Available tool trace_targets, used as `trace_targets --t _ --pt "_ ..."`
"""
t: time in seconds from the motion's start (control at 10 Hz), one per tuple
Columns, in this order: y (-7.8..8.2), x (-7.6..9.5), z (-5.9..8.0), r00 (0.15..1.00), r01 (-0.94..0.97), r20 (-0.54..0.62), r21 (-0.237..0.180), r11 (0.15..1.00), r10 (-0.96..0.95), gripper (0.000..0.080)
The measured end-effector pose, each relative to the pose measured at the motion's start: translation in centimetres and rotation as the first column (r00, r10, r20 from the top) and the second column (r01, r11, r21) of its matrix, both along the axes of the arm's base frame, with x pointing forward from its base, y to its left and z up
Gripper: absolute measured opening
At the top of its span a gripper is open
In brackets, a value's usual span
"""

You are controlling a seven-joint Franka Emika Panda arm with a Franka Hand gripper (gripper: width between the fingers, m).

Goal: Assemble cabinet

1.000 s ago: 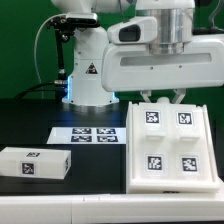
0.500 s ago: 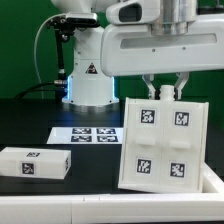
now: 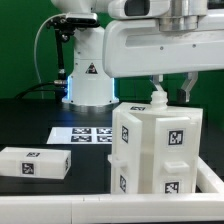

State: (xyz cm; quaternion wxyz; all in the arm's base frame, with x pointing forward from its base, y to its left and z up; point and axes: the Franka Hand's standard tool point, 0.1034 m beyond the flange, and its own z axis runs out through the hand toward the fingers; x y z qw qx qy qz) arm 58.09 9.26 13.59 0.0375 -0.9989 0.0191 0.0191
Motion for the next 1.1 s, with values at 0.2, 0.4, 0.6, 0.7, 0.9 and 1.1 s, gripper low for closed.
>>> trace_targets --t 0.2,0.4,0.6,0.7,0.9,1.1 --pt "-0.2 0.1 -0.1 1.000 -0.010 0.001 0.001 1.000 0.010 0.0238" --pt "-0.1 -0.5 0.7 1.000 -0.010 0.003 0.004 1.000 0.010 0.0428" --pt "-0.9 -1.3 2.3 1.000 -0.002 0.005 0.009 1.000 0.002 0.0563" --pt "-1.7 -1.3 2.8 0.999 0.041 -0.018 0.008 0.999 -0.041 0.0731" --pt "-1.9 -0.5 3.0 0.997 0.069 -0.024 0.005 0.998 -0.069 0.0778" --pt "-1.9 -0.5 3.0 0.997 0.070 -0.025 0.005 0.998 -0.069 0.0798"
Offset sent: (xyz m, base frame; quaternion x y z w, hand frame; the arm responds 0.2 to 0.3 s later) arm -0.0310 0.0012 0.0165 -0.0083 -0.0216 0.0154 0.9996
